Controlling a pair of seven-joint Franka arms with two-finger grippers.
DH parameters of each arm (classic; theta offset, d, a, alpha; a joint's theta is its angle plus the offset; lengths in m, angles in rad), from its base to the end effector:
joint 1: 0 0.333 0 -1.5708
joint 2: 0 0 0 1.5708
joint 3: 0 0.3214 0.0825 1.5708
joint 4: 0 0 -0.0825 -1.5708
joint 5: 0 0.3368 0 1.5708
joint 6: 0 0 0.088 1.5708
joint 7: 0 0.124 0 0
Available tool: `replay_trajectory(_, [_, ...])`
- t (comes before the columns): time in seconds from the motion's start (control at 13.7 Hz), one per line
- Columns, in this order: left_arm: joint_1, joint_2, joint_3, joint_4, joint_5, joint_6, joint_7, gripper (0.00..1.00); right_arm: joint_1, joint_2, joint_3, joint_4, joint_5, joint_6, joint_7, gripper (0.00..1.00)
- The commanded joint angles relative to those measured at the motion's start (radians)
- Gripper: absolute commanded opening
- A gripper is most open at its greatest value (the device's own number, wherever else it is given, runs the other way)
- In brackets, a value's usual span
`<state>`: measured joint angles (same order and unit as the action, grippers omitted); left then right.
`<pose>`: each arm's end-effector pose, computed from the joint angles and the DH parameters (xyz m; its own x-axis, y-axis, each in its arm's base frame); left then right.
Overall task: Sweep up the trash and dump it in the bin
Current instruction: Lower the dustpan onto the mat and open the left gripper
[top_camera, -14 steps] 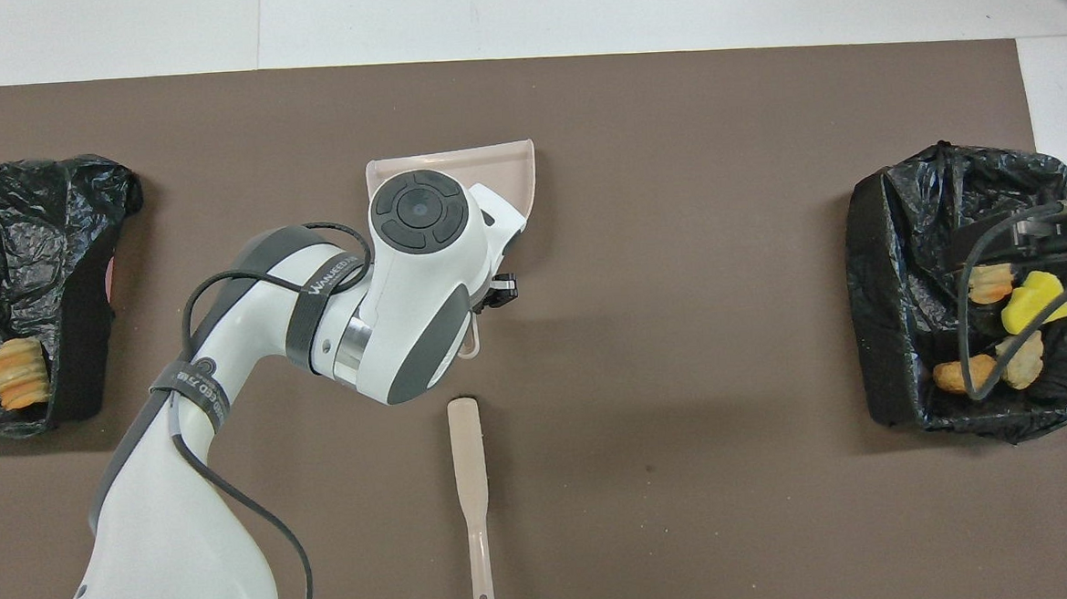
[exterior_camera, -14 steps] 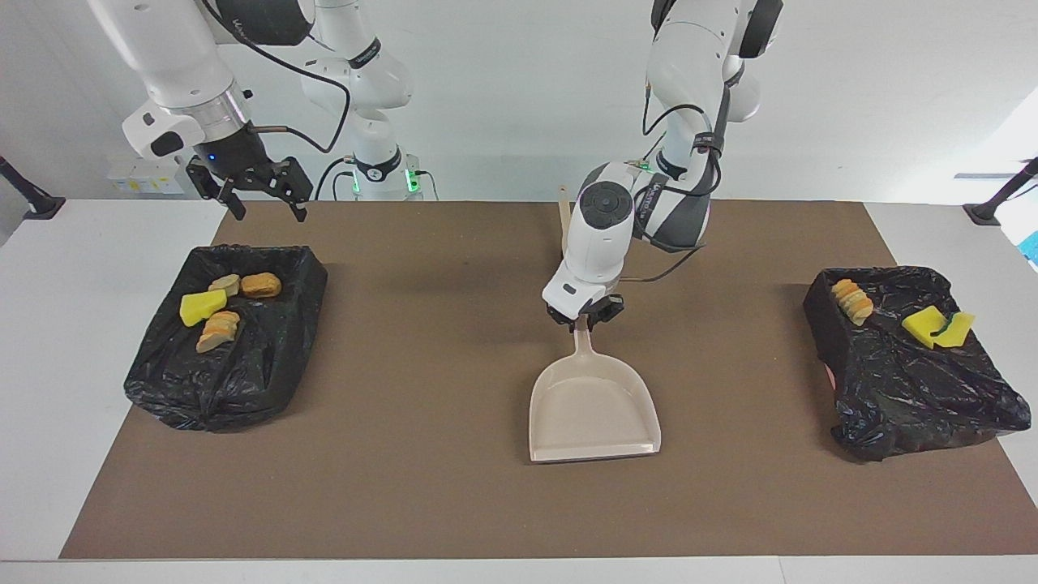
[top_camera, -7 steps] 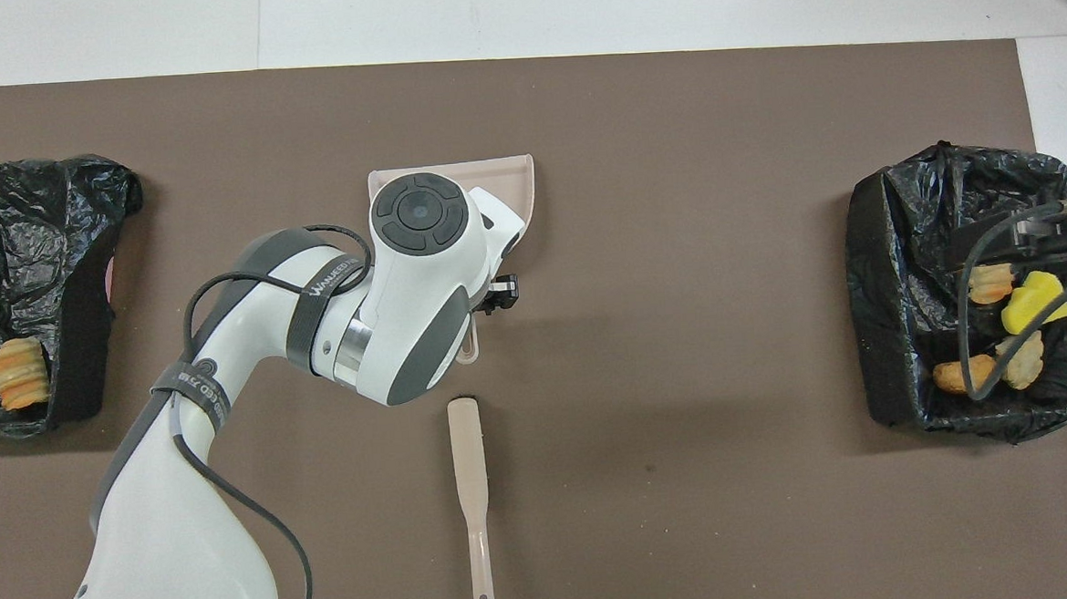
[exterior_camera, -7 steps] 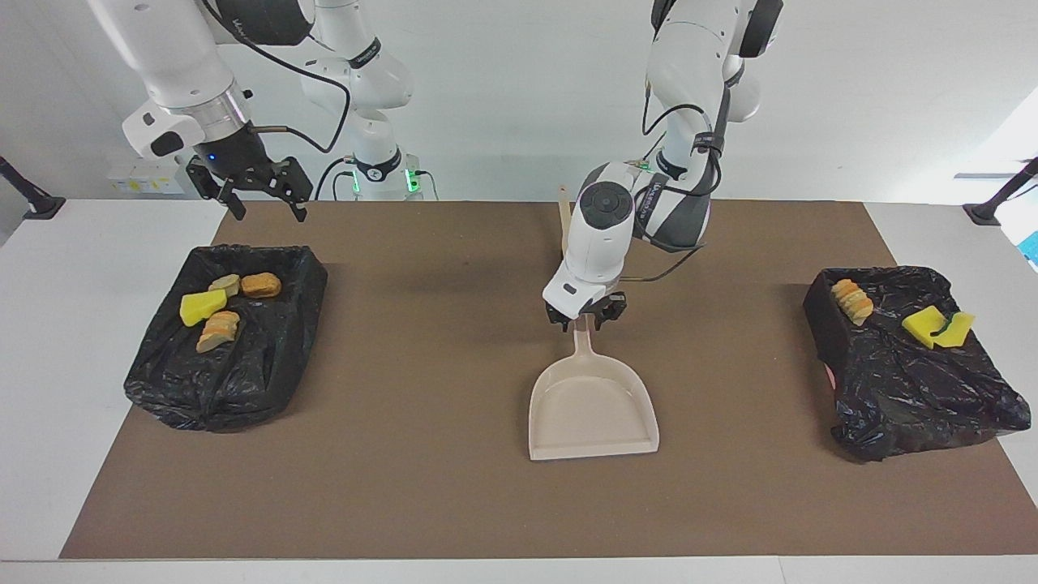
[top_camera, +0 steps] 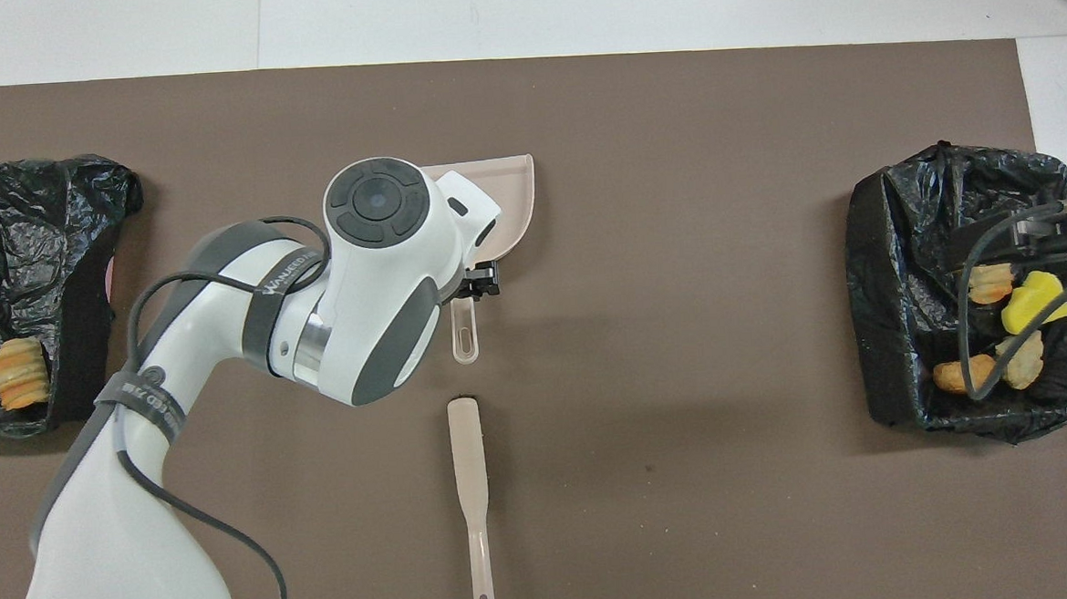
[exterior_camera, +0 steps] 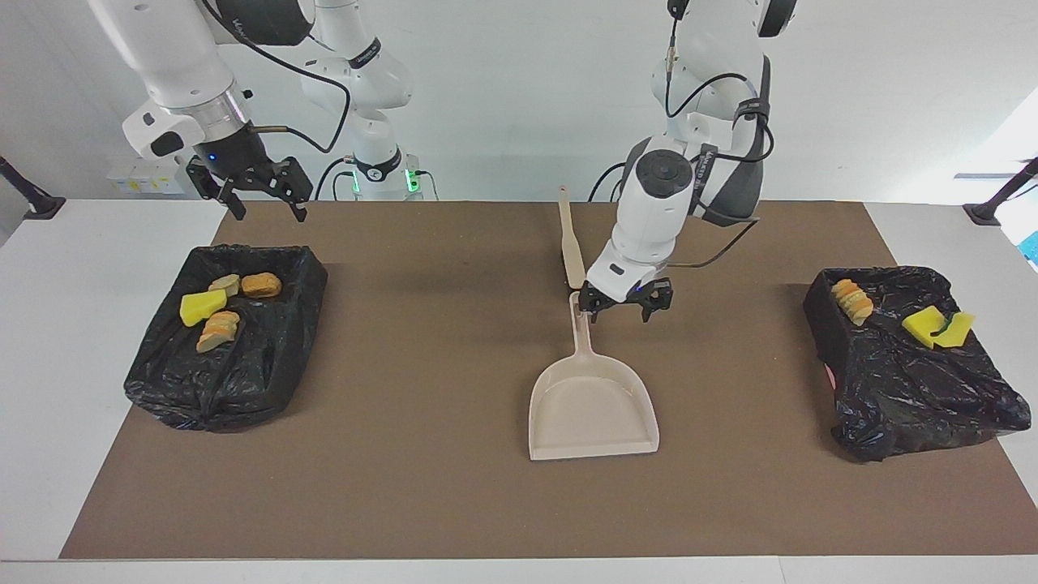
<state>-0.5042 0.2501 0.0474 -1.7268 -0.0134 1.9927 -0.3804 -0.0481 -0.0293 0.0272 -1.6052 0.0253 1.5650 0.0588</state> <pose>0.5293 -0.2637 0.4443 0.9973 -0.0725 0.0147 -0.0726 -0.9973 0.0065 0.4969 -0.0070 0.6125 0.9968 -0.0795 -0.0123 -0.0797 -0.9965 -0.0238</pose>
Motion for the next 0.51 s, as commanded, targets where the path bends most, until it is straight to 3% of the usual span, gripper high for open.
replay_trajectory(0.0, [0.088,-0.179,-0.006,-0.149,0.016,0.000,0.125,1.00,-0.004,-0.021,0.000,-0.022,0.016,-0.005,0.018,1.00])
replay_trajectory(0.44, [0.259,-0.351,-0.004,-0.158,0.015,-0.187,0.382,1.00,-0.004,-0.021,0.000,-0.022,0.016,-0.005,0.018,1.00])
